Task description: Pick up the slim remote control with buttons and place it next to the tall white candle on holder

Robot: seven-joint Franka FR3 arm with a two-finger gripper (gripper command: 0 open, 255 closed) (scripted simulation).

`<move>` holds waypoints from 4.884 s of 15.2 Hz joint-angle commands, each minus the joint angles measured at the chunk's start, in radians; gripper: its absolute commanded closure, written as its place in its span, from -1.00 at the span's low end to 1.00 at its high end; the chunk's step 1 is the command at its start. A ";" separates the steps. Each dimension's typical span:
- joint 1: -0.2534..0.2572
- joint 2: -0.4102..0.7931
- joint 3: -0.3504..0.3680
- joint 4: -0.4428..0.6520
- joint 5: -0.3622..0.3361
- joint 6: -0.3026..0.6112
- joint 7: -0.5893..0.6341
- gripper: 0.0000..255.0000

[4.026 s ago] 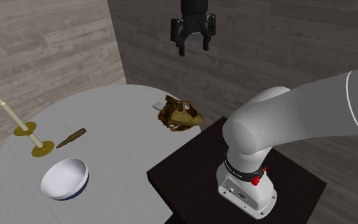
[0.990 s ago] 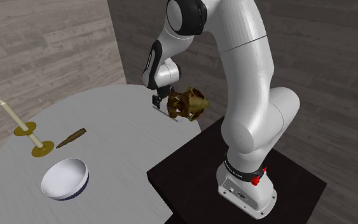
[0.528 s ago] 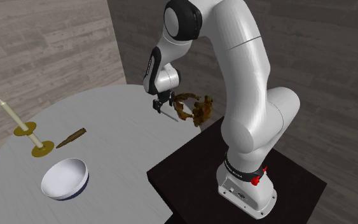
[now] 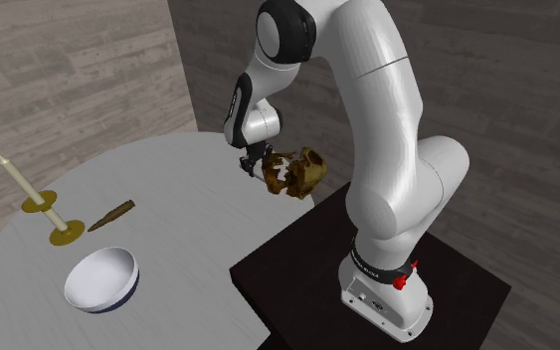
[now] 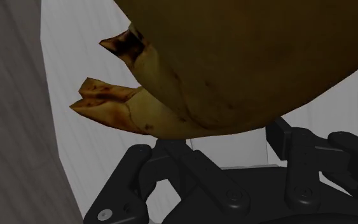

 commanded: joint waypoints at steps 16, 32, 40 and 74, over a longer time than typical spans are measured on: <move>0.014 -0.128 -0.018 -0.043 -0.014 -0.088 0.009 1.00; 0.033 -0.316 -0.043 -0.067 -0.046 -0.251 0.029 1.00; 0.039 -0.398 -0.051 -0.058 -0.062 -0.342 0.039 1.00; 0.049 -0.625 -0.060 0.137 -0.103 -0.762 0.061 1.00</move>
